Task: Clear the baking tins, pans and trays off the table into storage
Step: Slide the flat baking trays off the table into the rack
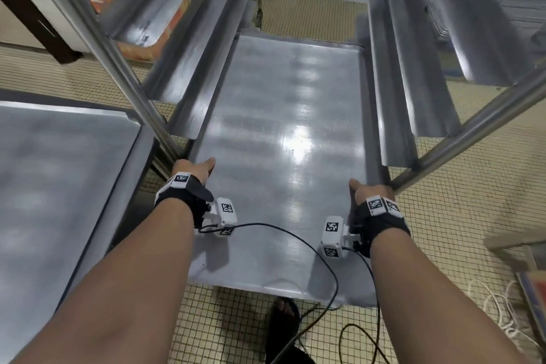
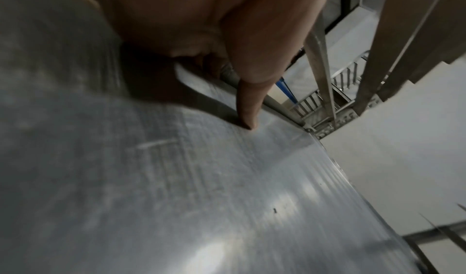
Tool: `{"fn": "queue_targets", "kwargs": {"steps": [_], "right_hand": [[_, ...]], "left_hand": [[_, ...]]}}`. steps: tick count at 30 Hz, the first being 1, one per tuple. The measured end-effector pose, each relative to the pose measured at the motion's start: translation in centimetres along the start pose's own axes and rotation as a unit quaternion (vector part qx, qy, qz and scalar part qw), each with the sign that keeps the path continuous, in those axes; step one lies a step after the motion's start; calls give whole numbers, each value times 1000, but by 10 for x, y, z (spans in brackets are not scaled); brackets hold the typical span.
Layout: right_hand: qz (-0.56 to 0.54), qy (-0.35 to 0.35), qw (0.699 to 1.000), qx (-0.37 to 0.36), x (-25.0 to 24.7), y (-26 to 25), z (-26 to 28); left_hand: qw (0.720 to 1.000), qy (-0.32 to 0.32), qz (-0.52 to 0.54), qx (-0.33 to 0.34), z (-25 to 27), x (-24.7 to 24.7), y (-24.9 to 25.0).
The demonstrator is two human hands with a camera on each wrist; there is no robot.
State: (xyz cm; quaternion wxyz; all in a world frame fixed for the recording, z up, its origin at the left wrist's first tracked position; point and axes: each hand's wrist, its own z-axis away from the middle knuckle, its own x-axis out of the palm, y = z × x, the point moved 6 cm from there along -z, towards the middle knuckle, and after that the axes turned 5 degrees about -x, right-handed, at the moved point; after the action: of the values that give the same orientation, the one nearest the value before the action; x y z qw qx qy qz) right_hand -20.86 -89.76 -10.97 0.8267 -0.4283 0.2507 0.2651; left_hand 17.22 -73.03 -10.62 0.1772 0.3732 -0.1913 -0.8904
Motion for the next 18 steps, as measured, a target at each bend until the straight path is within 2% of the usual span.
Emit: {"fn": "queue_targets", "kwargs": {"steps": [2,5,8,14,18], "right_hand": [[-6,-2,1000,-1,0,1,10],[-37,13,999,3,-3,7,27],[26,16,999,-40,-1,15,50],[113,-48,979,-163,12,41,97],[175,-73,948,-254,18,62,127]], "left_hand": [[999,-2,-34,15,6,-3,-2],[988,48,-142,47,25,-4,-11],[968,70,-198,136,44,6,-27],[924,-22,-287,251,77,29,-77],[894,-87,-308,313,104,34,-106]]}}
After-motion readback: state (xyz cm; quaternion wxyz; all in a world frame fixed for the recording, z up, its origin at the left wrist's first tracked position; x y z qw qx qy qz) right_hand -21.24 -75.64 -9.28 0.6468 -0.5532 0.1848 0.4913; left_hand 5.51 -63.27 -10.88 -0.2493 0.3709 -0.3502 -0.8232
